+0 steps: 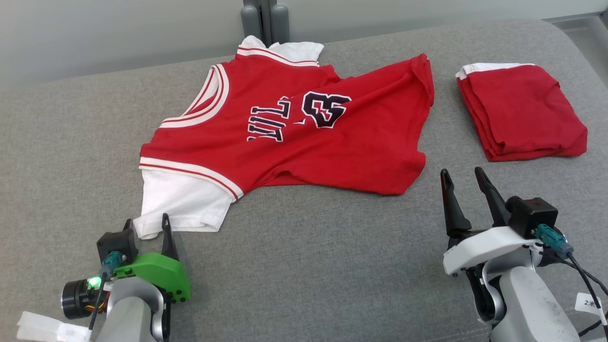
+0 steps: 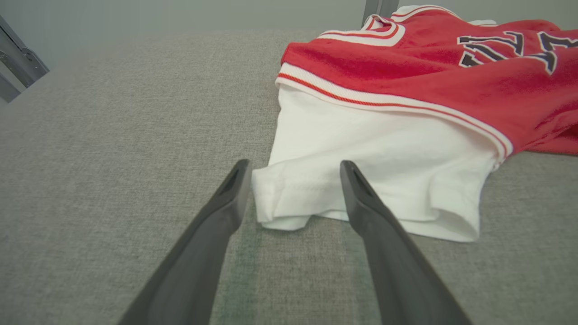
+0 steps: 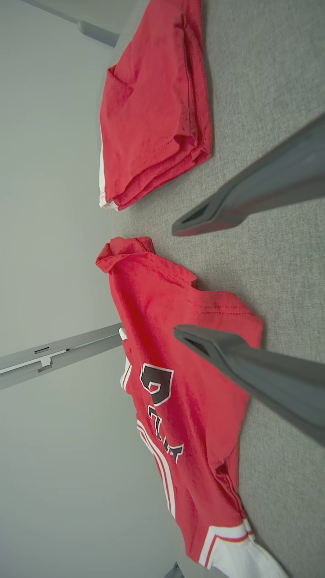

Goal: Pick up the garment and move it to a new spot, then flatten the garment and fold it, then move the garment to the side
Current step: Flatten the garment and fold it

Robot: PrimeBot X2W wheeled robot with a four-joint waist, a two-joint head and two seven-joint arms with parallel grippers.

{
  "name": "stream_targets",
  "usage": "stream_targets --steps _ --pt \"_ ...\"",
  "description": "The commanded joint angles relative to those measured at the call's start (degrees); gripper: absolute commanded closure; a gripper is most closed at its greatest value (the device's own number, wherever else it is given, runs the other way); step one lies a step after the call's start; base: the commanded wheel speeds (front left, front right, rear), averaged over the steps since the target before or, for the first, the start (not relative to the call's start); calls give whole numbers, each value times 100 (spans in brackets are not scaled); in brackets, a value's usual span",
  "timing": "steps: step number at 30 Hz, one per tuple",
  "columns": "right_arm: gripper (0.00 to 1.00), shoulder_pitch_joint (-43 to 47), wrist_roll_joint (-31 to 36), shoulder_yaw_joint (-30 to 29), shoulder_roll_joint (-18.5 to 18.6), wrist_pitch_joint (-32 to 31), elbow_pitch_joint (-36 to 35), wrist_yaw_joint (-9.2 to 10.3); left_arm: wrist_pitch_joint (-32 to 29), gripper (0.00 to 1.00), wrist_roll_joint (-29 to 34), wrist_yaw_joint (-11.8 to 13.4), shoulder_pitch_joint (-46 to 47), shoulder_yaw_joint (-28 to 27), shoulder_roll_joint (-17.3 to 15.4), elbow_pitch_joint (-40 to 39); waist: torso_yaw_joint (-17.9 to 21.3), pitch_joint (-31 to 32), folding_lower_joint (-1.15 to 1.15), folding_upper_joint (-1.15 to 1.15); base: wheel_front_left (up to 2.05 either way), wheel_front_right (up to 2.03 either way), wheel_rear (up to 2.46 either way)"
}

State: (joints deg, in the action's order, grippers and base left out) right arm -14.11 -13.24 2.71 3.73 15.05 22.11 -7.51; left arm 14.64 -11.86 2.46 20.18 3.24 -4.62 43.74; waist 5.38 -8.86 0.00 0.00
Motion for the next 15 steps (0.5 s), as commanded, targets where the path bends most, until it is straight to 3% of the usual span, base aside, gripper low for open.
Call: stream_targets --steps 1,9,15 --pt "0 39 27 -6 -18 16 -19 4 9 0 46 41 120 -5 -55 126 32 -31 0 0 0 0 0" --pt "0 28 83 -7 -21 16 6 4 22 0 101 194 376 85 -81 873 37 -72 0 0 0 0 0" --pt "0 1 102 16 -29 16 117 4 35 0 -24 23 505 89 -55 1133 -30 -79 0 0 0 0 0"
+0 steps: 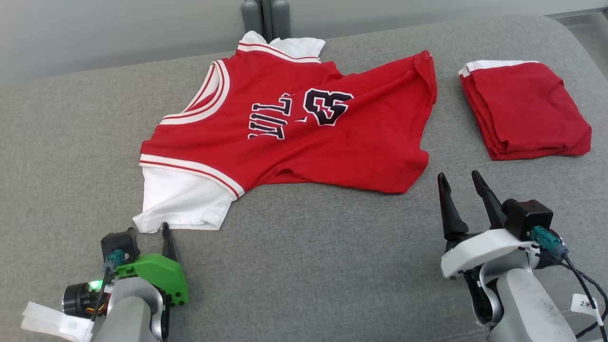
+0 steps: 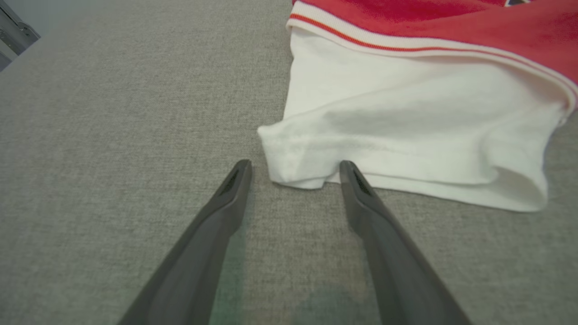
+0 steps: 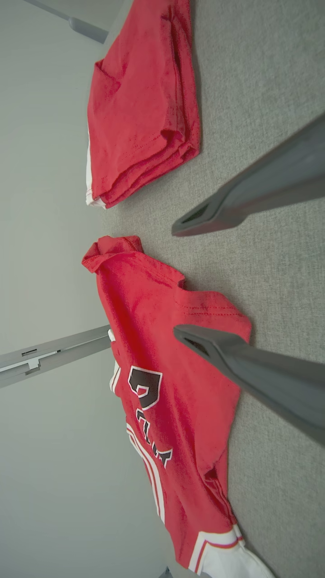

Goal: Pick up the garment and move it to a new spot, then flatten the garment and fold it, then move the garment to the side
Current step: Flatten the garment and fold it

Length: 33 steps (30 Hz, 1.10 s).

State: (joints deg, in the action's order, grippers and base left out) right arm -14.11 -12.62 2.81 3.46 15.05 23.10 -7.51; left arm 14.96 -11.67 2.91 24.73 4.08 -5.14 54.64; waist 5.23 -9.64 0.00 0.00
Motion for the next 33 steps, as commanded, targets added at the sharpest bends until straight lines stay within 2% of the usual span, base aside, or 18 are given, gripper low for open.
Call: stream_targets --steps 1,6,13,14,15,16,23,27,33 --pt "0 -10 61 34 -1 16 55 4 16 0 -92 -15 114 -63 -6 -60 -52 1 0 0 0 0 0" --pt "0 -86 45 118 -8 16 97 4 22 0 -193 -113 55 -205 18 -385 -34 -47 0 0 0 0 0" --pt "0 -139 -4 110 16 16 132 4 13 0 -285 -219 237 -183 56 -32 19 -141 0 0 0 0 0" --pt "0 -143 -7 104 15 16 136 4 13 30 -302 -234 250 -188 60 0 19 -145 0 0 0 0 0" --pt "0 -142 -8 99 13 16 147 4 14 73 -329 -244 270 -203 64 22 16 -144 0 0 0 0 0" --pt "0 -137 -8 95 12 16 158 4 14 100 -344 -266 288 -216 65 16 11 -141 0 0 0 0 0" --pt "0 -96 -13 168 -4 10 444 4 16 100 -366 -296 200 -299 105 -425 -126 -57 0 0 0 0 0" --pt "0 -206 -154 227 -15 -76 754 4 18 100 -379 -311 9 -379 144 -1026 -300 9 0 0 0 0 0" --pt "0 -478 -436 -9 -41 -324 1494 3 17 100 -334 -285 -315 -461 194 -2057 -643 64 0 0 0 0 0"
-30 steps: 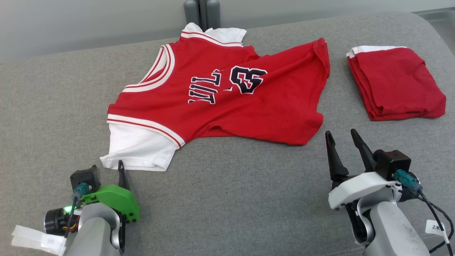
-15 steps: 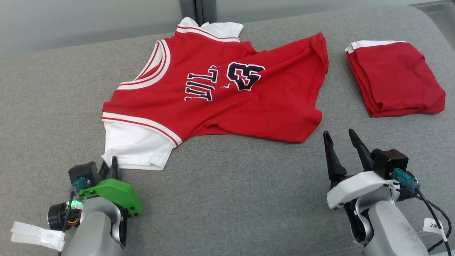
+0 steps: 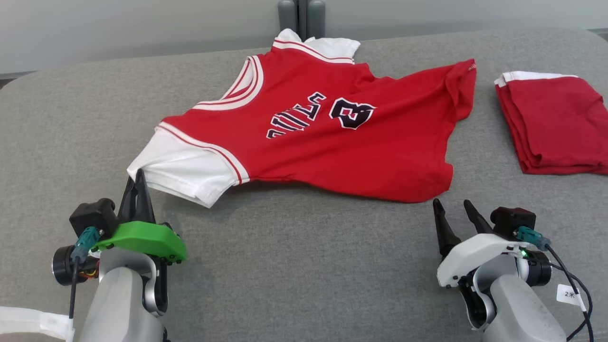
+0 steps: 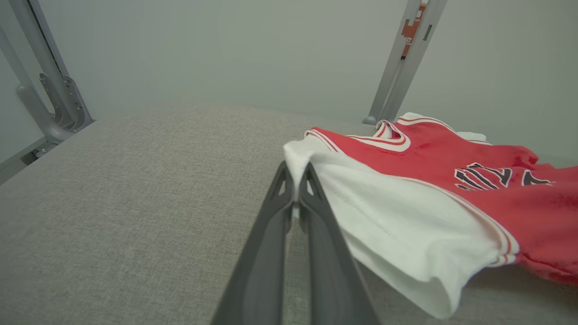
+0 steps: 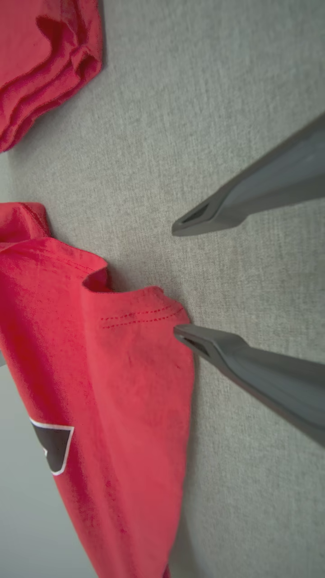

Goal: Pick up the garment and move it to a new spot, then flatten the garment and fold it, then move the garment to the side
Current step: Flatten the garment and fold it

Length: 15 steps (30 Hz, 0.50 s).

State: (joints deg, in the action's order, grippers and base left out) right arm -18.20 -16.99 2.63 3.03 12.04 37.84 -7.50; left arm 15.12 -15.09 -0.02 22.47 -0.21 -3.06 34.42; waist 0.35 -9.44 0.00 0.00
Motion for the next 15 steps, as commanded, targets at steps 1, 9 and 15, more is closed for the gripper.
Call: stream_targets --steps 1,9,15 --pt "0 -121 24 1 -2 -34 150 2 1 100 23 5 -145 -23 -7 -180 -210 48 0 0 0 0 0" --pt "0 -437 389 201 7 66 868 2 1 100 -82 4 -415 141 6 -607 -396 43 0 0 0 0 0" --pt "0 -720 936 405 195 147 1251 3 1 100 -177 53 -382 330 4 -624 -437 -27 0 0 0 0 0"
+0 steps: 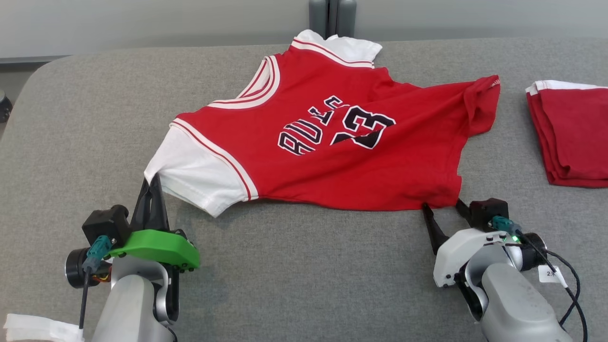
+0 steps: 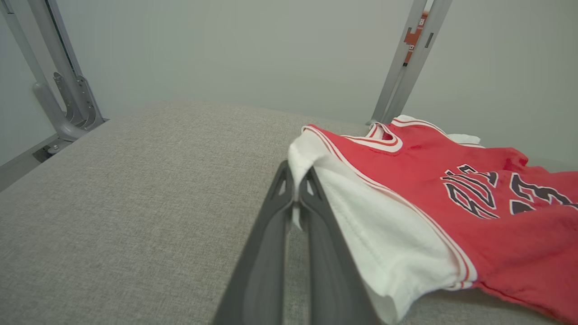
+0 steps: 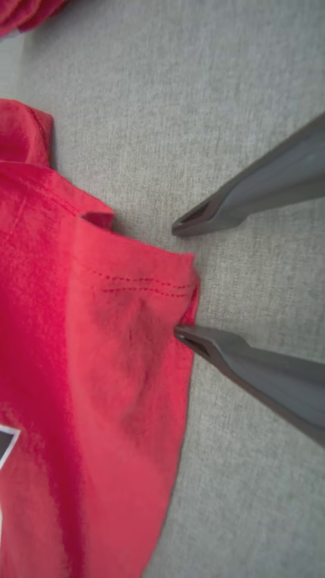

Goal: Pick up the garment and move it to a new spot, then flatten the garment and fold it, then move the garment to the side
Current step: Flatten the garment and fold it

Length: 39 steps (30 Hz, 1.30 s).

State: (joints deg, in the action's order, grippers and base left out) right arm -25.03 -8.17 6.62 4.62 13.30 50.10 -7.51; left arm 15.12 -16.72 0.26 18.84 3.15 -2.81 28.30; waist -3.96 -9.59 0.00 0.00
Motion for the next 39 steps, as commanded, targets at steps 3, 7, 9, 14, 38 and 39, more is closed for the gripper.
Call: stream_targets --steps 3,7,9,14,38,39 --pt "0 -207 410 91 122 57 226 5 1 100 -15 35 24 32 -21 4 -11 -51 0 0 0 0 0" --pt "0 -390 751 225 184 92 454 5 1 100 -9 39 73 62 -21 23 -18 -80 0 0 0 0 0" --pt "0 -444 826 306 188 110 556 5 1 100 -6 34 80 74 -21 42 -24 -75 0 0 0 0 0" --pt "100 -474 625 596 97 132 864 2 1 100 -8 10 41 102 -20 123 -21 4 0 0 0 0 0" --pt "100 -291 -3784 1463 1831 -1521 -3596 3 -427 100 -1317 -241 589 -436 -24 -635 646 948 0 0 0 0 0" --pt "100 -342 -3818 1388 1859 -1572 -3726 3 -498 100 -1380 -241 660 -440 -24 -736 662 983 0 0 0 0 0"
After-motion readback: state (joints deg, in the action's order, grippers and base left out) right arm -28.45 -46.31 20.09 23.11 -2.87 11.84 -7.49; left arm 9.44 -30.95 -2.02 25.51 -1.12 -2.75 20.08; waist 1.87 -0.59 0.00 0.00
